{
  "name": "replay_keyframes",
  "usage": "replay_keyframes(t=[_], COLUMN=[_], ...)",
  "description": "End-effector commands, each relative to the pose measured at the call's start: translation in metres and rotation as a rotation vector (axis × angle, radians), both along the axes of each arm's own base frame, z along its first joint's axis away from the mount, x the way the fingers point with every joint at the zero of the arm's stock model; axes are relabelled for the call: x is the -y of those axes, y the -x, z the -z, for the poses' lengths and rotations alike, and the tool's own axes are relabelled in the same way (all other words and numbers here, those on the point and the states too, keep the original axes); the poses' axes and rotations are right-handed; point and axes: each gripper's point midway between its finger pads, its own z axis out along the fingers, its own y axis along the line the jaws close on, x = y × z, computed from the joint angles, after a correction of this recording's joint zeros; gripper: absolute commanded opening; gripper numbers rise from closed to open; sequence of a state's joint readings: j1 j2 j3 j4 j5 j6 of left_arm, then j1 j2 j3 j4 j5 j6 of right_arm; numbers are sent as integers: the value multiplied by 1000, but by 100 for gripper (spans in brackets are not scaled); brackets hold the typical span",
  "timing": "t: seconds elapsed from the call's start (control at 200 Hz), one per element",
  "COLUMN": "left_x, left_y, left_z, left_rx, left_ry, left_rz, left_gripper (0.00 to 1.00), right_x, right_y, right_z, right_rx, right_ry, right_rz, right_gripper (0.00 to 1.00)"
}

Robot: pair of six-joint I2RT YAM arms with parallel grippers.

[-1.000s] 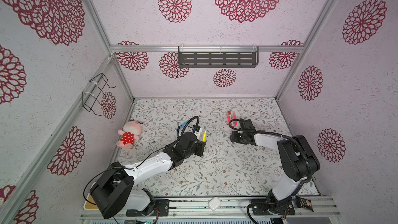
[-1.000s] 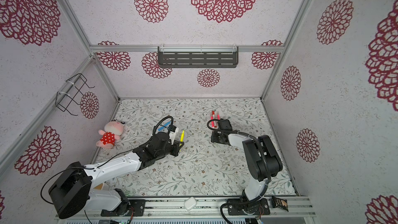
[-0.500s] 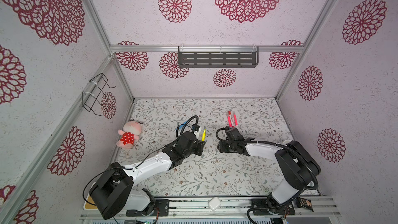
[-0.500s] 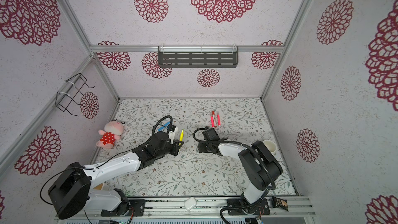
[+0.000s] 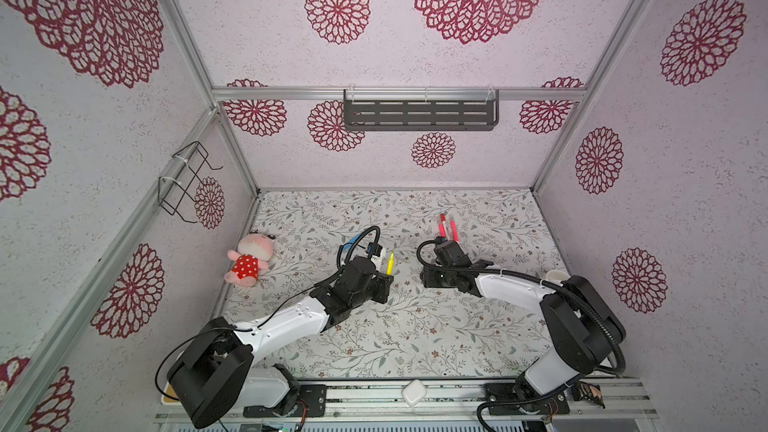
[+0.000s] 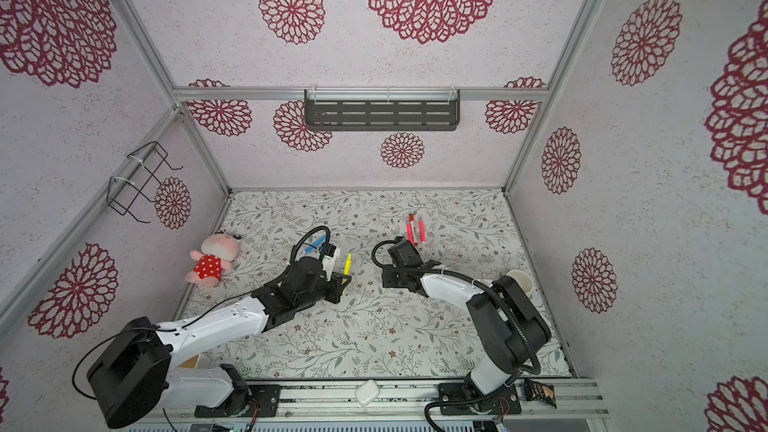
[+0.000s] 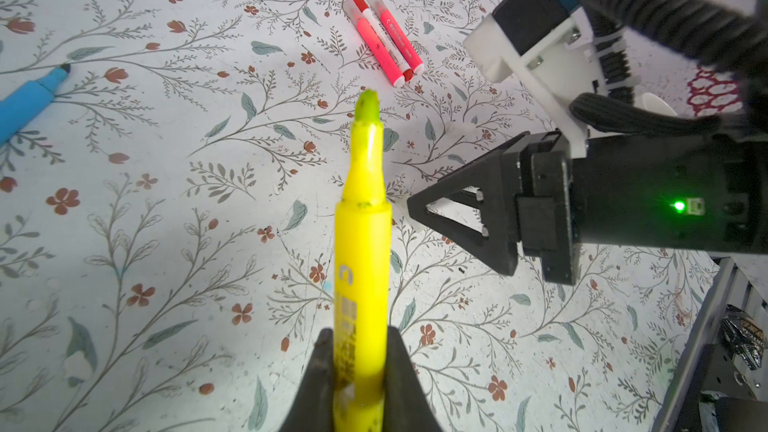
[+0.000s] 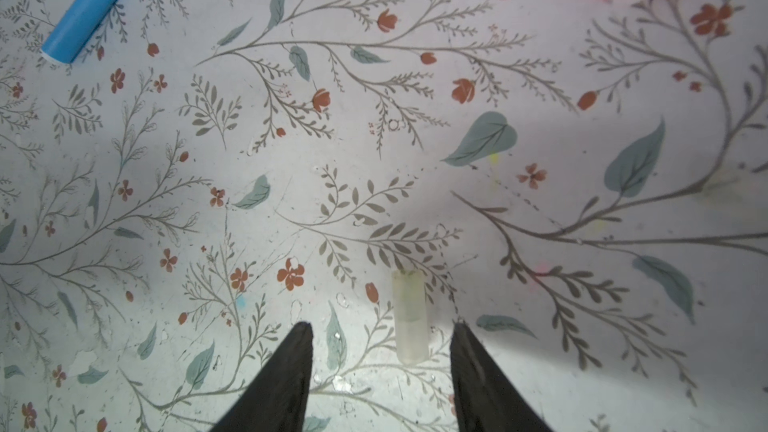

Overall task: Insert the pens into the pen caps
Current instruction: 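Lower the right gripper onto the clear cap lying on the table, then close the right gripper on the clear cap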

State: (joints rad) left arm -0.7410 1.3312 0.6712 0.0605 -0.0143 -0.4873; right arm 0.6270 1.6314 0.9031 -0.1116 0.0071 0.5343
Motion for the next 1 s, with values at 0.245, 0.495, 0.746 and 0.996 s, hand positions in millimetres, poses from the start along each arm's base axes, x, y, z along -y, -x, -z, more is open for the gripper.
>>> replay_keyframes(t=[0.245, 0.495, 0.746, 0.996], left_x=[-9, -11, -11, -13], left_y=[-1, -1, -3, -2], left_z=[-6, -4, -5, -7], left_rx=[21, 21, 24, 25], left_ry=[4, 1, 5, 8], left_rz=[-29, -32, -34, -37], left_gripper=[0, 0, 0, 0], right_x=[-17, -26, -43, -53], right_y=[-21, -19, -5, 10], right_z=[9, 14, 10, 12], right_rx=[-18, -42, -41, -51], right_ry=[36, 11, -28, -31], right_rz=[-50, -72, -115, -141], right_gripper=[56, 55, 54, 54])
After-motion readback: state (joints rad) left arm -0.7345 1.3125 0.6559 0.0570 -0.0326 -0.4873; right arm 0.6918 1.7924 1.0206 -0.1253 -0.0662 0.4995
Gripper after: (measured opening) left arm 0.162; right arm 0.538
